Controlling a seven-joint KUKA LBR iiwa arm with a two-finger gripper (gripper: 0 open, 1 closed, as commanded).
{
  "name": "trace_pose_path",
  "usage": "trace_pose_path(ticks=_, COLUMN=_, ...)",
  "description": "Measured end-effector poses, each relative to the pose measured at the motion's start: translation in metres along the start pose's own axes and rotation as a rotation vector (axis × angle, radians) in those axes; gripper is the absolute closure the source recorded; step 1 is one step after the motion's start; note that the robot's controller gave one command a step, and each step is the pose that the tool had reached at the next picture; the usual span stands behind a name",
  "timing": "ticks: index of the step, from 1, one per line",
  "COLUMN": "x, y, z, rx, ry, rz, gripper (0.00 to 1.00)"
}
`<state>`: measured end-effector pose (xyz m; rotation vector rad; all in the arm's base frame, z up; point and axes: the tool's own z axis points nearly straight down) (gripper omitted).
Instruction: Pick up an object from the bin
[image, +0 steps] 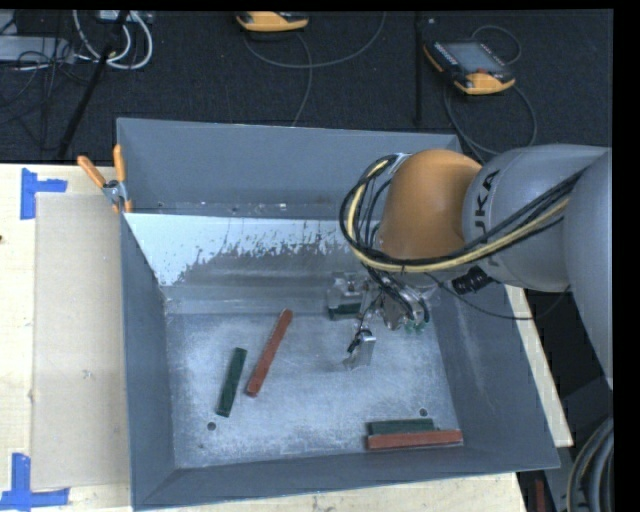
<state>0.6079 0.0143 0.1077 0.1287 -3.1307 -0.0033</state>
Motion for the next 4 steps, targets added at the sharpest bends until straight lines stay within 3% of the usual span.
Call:
trace_pose_path(ticks=1, x=-0.003, y=-0.067, z=0.039, rx=0.003, ry=-0.007, rz=0.08, gripper=0.0)
trace_pose_path(ticks=2, x=-0.006, y=-0.069, z=0.037, rx=0.001, ry=-0.011, rz=0.104, gripper=0.0)
trace_pose_path(ticks=3, x=-0.007, y=-0.069, z=0.035, rx=0.002, ry=-0.012, rz=0.102, gripper=1.0)
trace_pose_path(ticks=4, x=0.021, y=-0.067, z=-0.111, rx=0.005, ry=-0.016, rz=-0.119, gripper=1.0)
